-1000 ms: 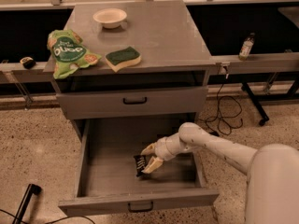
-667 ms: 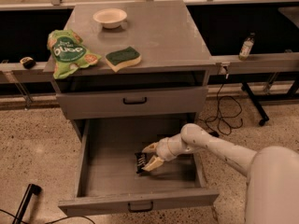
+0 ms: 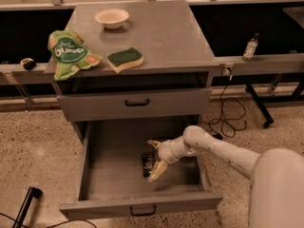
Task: Place rxbar chocolate into middle drawer
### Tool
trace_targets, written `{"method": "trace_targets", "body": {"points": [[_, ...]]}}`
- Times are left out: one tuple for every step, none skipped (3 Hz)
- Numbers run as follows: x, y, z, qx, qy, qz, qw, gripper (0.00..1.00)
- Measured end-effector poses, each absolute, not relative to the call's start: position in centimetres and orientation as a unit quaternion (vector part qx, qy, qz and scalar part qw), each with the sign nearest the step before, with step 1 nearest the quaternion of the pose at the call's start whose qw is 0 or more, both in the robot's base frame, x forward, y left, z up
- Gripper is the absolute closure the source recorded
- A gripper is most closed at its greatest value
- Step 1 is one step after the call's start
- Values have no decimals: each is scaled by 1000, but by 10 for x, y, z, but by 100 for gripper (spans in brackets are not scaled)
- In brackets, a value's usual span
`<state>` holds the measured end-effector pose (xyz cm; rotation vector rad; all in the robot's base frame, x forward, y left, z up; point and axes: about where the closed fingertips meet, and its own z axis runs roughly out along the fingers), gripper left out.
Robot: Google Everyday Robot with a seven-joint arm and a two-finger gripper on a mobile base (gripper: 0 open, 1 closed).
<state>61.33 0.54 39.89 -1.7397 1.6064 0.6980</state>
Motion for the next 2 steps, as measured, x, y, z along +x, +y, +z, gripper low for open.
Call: {"method": "trace_targets", "body": {"points": [[612, -4, 415, -670, 607, 262, 338, 0], [612, -4, 415, -670, 607, 262, 338, 0]]}}
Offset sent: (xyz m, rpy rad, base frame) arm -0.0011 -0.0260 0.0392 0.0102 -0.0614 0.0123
